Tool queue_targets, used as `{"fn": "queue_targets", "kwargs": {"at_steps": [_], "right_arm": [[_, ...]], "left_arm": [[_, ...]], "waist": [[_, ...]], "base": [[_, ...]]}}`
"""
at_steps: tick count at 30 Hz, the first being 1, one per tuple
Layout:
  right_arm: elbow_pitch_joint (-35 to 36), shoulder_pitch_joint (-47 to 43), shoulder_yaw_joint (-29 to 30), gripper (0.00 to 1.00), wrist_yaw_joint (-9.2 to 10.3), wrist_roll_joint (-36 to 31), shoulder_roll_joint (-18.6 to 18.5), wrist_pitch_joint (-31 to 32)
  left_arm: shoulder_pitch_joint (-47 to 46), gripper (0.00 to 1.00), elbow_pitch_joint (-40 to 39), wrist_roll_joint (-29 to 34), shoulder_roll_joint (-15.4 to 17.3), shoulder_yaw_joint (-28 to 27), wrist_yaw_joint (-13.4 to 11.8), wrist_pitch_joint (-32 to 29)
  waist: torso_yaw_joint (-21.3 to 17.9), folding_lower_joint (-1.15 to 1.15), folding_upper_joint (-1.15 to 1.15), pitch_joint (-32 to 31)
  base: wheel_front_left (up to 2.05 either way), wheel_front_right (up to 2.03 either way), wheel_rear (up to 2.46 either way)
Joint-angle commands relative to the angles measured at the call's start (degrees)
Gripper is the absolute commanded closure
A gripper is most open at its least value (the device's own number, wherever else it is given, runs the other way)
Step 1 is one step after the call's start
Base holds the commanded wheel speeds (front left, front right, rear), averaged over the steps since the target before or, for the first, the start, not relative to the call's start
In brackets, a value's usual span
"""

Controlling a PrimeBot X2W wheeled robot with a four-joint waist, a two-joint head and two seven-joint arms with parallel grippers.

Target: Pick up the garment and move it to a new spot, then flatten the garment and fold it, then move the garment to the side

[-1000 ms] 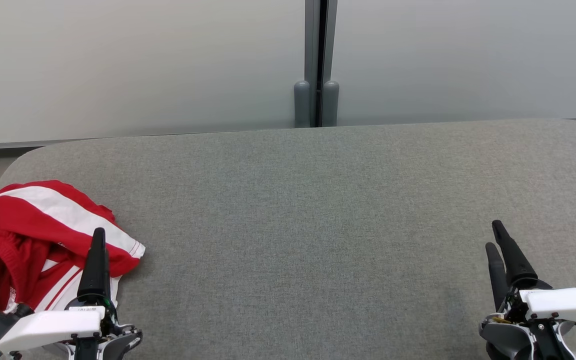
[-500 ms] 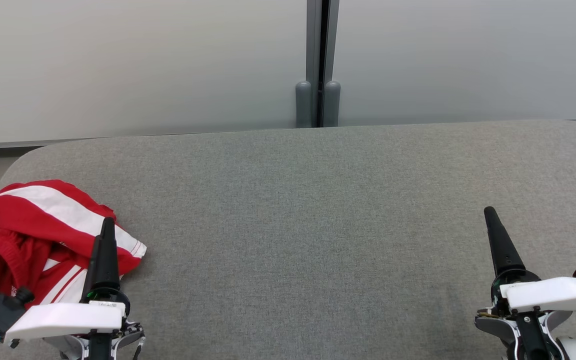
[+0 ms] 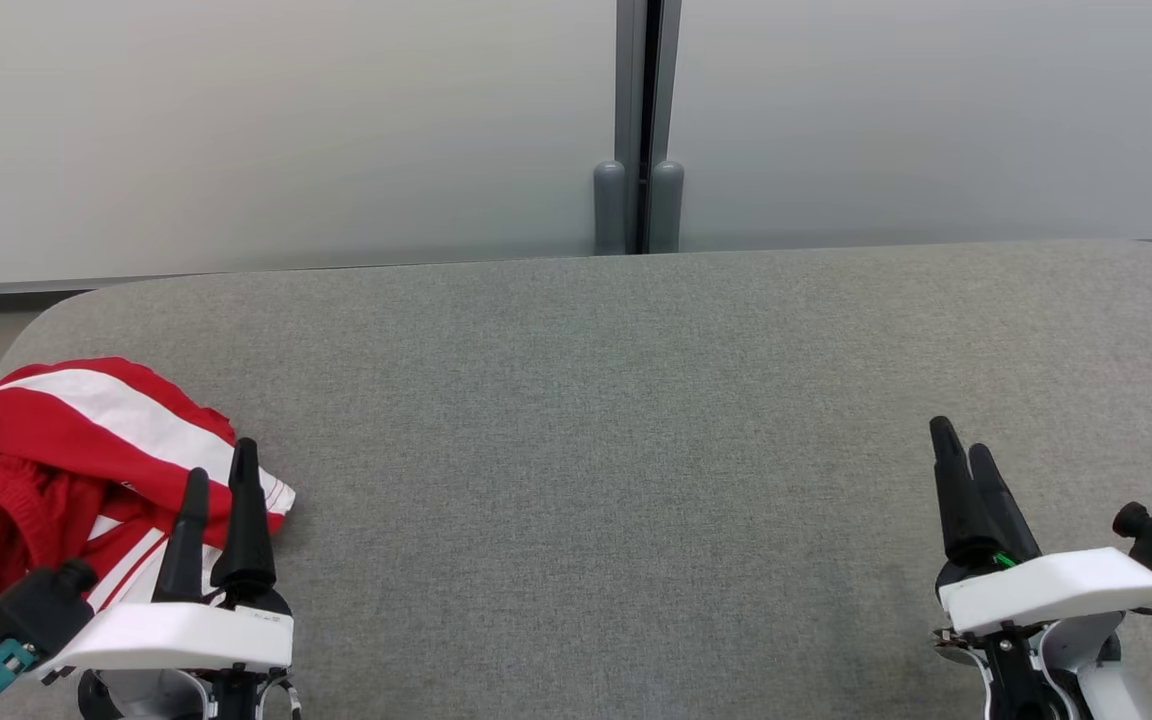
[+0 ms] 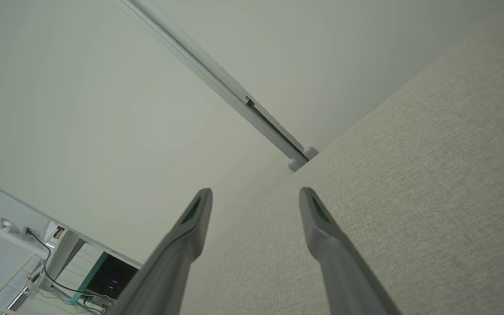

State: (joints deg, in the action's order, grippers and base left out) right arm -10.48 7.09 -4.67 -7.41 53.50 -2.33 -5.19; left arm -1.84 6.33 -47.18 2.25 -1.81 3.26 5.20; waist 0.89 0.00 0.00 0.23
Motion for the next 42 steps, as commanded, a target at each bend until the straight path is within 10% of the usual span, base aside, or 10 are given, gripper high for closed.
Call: {"fn": "queue_targets", "kwargs": {"at_steps": [1, 42], "right_arm": [[0.1, 1.4, -0.4, 0.00, -0.09, -3.0, -0.6, -0.7], [-2.7, 3.2, -3.5, 0.00, -0.11, -30.4, -0.6, -6.6]], "left_arm": [[-0.5, 0.00, -1.0, 2.5, 0.4, 0.2, -0.6, 0.6], [1.4, 0.00, -3.5, 27.9, 0.6, 3.6, -4.0, 6.6]], "waist": [[0.0, 0.00, 0.00, 0.0], [1.0, 0.00, 0.00, -0.8]], "base": [[0.00, 0.00, 0.00], [0.00, 0.00, 0.00]]}}
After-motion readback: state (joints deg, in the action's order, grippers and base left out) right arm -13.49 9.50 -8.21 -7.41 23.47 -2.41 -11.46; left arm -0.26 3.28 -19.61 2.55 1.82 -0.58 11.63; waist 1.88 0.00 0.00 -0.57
